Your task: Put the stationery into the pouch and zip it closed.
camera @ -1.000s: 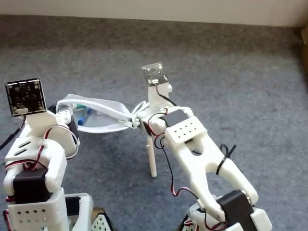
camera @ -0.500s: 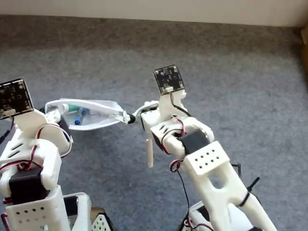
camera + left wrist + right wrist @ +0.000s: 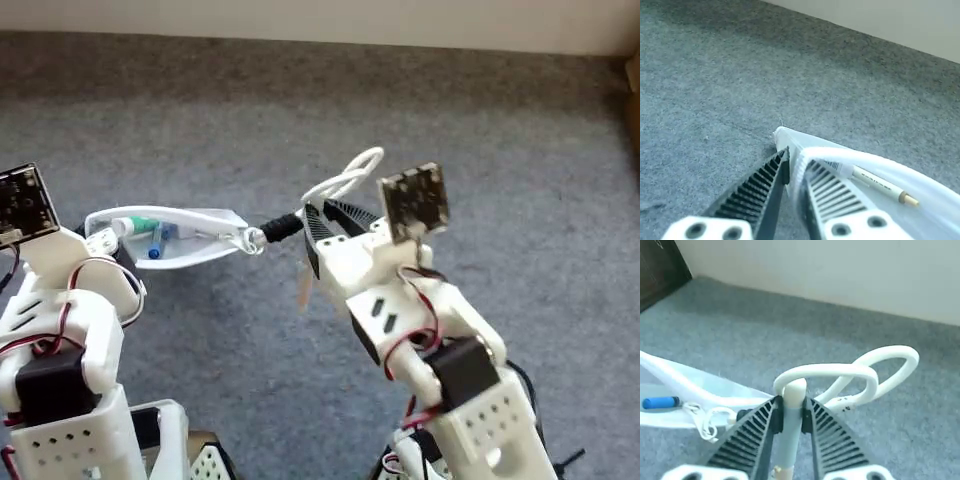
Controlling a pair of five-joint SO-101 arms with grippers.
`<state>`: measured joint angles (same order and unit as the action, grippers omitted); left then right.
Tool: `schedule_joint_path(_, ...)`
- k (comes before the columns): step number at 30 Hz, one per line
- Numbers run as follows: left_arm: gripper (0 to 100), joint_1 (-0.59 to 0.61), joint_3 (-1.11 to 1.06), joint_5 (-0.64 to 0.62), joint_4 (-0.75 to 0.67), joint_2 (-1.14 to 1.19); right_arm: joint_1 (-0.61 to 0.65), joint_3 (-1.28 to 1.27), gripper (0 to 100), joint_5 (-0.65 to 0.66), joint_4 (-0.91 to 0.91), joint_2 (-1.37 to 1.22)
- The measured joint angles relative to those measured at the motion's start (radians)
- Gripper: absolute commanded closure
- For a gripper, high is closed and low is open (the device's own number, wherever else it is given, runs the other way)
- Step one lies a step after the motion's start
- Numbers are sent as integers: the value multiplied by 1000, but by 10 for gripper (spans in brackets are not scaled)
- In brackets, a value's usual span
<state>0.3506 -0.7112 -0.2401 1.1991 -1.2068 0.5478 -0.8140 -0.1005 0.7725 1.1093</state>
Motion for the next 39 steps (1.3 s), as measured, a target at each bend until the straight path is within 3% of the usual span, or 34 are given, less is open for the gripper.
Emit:
schedule_joint_path(18,983,0,0,0,0,0,69,2,994,0,2,443)
schedule_joint_path(28,983,-2,0,-2,0,0,227,2,994,0,2,580)
schedule_joint_path(39,983,-3,0,-2,0,0,281,2,994,43,235,585)
